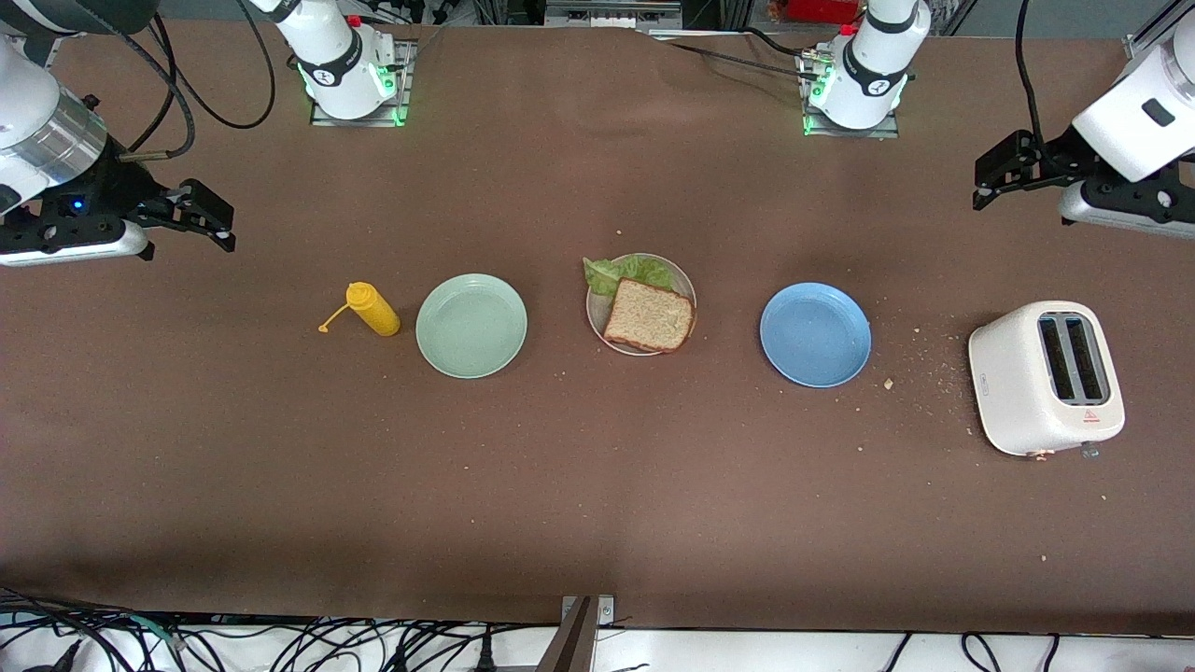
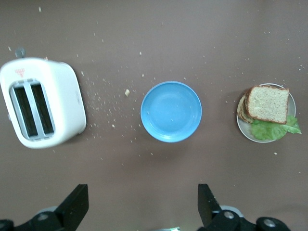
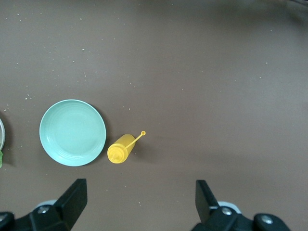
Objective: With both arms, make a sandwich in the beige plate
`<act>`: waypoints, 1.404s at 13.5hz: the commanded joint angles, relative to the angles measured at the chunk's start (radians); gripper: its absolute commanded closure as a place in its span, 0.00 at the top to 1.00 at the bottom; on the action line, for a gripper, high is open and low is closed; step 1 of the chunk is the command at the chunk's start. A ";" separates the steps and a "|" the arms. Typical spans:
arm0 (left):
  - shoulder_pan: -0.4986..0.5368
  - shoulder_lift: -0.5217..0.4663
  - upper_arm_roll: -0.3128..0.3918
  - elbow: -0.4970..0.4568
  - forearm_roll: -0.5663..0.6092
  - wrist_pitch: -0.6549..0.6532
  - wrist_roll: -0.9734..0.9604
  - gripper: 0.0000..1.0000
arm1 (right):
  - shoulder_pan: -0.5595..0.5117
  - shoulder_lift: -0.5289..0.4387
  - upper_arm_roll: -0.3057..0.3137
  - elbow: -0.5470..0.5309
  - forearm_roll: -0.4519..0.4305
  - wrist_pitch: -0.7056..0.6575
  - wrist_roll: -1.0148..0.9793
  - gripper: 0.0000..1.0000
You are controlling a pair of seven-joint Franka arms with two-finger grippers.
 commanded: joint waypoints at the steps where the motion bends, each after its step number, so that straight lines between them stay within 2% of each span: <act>1: -0.047 -0.087 0.079 -0.127 -0.036 0.071 -0.016 1.00 | -0.005 0.000 0.001 0.006 0.001 -0.011 -0.009 1.00; 3: -0.043 -0.087 0.070 -0.130 0.003 0.092 -0.015 1.00 | -0.005 0.000 0.001 0.008 0.000 -0.011 -0.004 1.00; 5: -0.014 -0.084 -0.017 -0.118 0.087 0.086 -0.021 1.00 | -0.005 0.000 0.003 0.008 -0.002 -0.011 -0.007 1.00; 6: -0.009 -0.084 -0.032 -0.118 0.097 0.074 -0.028 1.00 | -0.005 0.000 0.003 0.006 -0.002 -0.011 -0.009 1.00; 9: -0.006 -0.055 0.015 -0.095 0.045 0.037 -0.071 1.00 | -0.004 0.000 0.003 0.008 -0.002 -0.011 -0.007 1.00; 19: -0.007 -0.034 0.015 -0.070 0.040 0.032 -0.073 1.00 | -0.005 0.000 -0.003 0.003 -0.013 -0.014 -0.009 1.00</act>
